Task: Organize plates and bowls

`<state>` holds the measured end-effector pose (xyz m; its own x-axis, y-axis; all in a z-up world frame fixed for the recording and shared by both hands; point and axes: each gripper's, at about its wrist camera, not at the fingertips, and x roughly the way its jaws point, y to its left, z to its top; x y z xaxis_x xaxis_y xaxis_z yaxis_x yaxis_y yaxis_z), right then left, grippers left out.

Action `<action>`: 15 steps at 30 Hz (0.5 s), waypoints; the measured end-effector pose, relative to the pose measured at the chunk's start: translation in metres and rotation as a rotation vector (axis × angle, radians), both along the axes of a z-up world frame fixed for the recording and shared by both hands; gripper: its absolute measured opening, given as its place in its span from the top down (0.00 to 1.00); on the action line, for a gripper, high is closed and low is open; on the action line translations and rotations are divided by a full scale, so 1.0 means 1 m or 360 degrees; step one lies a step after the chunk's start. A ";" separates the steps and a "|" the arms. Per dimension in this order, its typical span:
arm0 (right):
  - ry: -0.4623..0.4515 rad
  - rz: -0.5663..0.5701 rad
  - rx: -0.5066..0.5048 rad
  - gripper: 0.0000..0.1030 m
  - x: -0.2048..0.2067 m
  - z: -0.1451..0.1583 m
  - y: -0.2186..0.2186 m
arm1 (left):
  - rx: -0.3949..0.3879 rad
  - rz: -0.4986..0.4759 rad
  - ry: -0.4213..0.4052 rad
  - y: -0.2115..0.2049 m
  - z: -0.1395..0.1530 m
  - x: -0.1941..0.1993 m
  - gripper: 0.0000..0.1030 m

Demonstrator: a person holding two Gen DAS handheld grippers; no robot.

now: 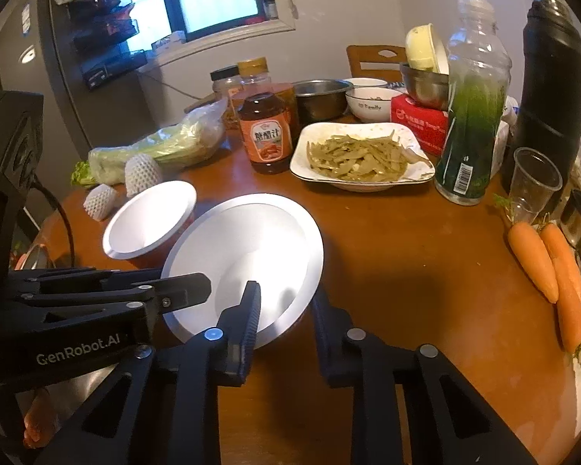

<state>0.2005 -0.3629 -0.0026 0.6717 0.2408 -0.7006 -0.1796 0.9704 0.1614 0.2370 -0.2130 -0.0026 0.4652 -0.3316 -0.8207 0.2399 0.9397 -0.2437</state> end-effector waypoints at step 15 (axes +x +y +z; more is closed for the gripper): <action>-0.0126 0.0054 0.0003 0.73 -0.029 0.035 0.020 | 0.0006 0.0049 -0.0167 0.022 0.040 -0.036 0.72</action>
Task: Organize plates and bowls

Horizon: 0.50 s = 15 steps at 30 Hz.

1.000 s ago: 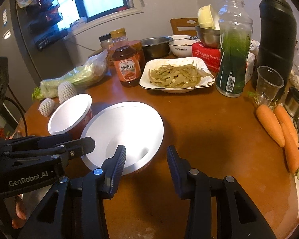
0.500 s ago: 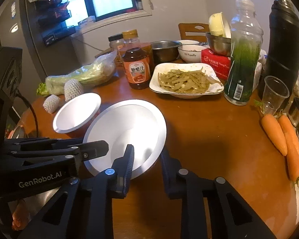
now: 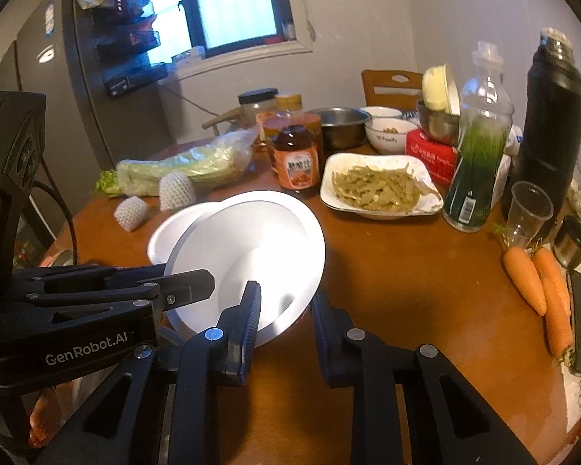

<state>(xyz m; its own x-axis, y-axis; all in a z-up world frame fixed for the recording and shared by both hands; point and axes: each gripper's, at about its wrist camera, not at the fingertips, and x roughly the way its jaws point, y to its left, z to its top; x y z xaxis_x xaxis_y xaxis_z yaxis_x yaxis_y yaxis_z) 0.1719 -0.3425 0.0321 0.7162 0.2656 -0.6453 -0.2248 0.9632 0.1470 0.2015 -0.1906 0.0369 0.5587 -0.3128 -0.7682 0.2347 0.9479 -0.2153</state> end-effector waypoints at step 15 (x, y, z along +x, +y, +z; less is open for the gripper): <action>-0.0092 0.0061 -0.0014 0.73 -0.050 0.025 0.033 | -0.0027 0.0038 -0.0089 0.035 0.023 -0.054 0.72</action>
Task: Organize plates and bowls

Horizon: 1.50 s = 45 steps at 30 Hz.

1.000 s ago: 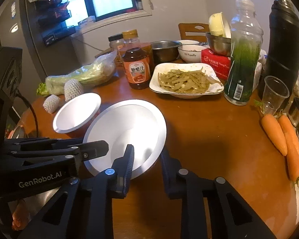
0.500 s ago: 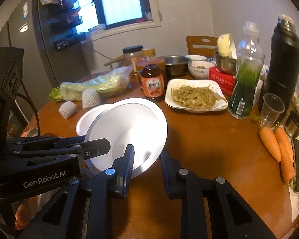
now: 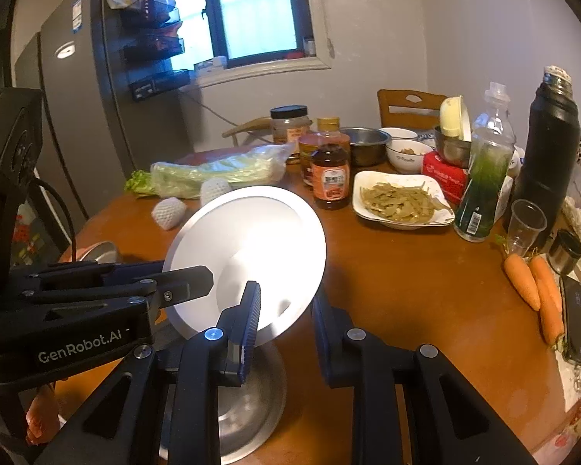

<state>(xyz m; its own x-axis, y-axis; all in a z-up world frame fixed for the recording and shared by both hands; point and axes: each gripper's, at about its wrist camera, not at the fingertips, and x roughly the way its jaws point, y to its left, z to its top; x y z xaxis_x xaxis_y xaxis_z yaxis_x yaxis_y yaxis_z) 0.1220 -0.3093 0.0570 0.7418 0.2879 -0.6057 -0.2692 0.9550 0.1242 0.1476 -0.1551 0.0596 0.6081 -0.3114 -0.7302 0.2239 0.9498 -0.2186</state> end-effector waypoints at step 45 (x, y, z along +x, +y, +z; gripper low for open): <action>0.0226 0.0055 0.0036 0.72 -0.056 -0.052 0.041 | 0.0138 0.0011 0.0101 0.029 -0.050 -0.055 0.72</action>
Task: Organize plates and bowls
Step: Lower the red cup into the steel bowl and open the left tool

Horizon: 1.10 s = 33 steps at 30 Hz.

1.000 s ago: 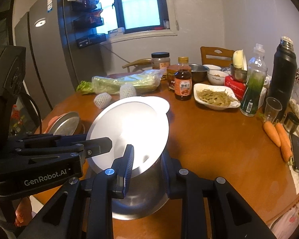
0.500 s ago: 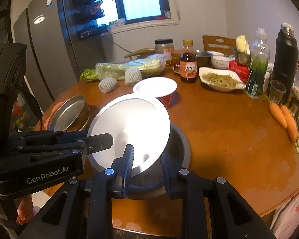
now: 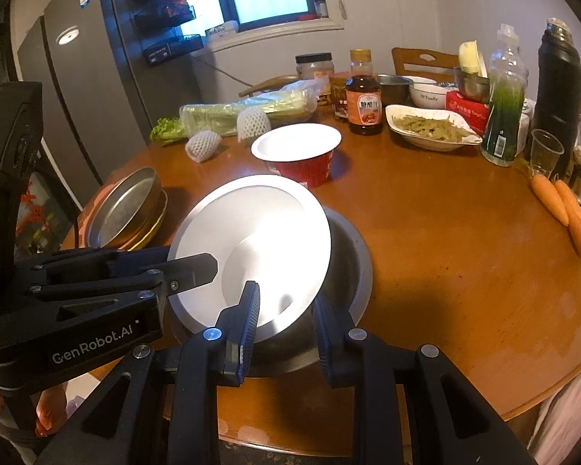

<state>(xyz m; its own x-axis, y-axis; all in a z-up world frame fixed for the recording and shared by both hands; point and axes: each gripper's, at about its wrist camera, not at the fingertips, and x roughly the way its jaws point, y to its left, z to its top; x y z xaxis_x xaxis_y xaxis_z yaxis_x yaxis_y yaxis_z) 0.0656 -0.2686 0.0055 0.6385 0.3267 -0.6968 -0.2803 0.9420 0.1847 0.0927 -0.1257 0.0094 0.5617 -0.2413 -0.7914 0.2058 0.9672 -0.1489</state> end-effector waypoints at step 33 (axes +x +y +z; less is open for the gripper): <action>0.0009 -0.0041 -0.0033 0.58 0.012 -0.002 -0.003 | -0.0067 0.0028 -0.0027 0.009 0.001 0.007 0.61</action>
<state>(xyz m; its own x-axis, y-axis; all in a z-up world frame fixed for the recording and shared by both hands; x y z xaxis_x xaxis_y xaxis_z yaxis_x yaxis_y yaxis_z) 0.0776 -0.2711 0.0032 0.6428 0.2955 -0.7068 -0.2550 0.9525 0.1663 0.1000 -0.1165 0.0104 0.5794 -0.2641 -0.7711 0.1916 0.9637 -0.1861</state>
